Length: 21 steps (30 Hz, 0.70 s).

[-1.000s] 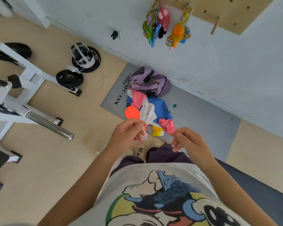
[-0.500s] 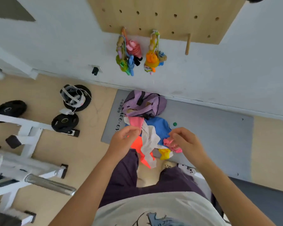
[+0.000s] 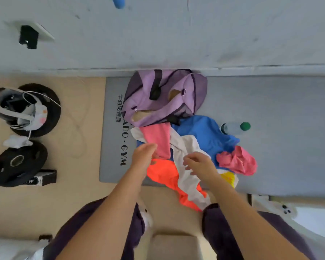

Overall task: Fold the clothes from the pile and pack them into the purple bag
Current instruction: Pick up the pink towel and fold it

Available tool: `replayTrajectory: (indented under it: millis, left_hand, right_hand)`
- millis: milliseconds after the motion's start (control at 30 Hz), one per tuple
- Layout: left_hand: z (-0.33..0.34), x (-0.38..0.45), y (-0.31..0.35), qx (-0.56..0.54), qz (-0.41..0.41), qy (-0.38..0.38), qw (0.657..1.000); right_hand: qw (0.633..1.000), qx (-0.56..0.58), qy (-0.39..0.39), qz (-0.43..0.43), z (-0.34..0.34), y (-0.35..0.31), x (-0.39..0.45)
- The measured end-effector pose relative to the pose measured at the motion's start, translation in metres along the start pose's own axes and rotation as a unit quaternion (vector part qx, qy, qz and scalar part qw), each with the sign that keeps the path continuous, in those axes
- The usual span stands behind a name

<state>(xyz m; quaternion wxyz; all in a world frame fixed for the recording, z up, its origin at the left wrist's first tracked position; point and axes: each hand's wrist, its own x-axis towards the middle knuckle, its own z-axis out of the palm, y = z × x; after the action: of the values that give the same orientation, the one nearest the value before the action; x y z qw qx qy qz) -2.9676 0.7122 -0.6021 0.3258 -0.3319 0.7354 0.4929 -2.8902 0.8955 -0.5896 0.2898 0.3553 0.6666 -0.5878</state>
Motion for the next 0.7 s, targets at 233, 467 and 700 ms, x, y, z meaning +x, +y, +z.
replayTrajectory:
  millis: [233,467,700]
  left_hand:
    - [0.052,0.160,-0.113,-0.124,0.005,0.067,0.990]
    - [0.064,0.213,-0.143,-0.149,0.055,0.082,0.984]
    - [0.055,0.143,-0.128,-0.214,0.109,-0.004,0.971]
  right_hand:
    - [0.996,0.061,0.060,-0.038,0.086,0.082,0.176]
    - [0.990,0.086,0.062,-0.095,0.103,0.110,0.225]
    - [0.980,0.140,0.033,-0.137,0.078,0.096,0.156]
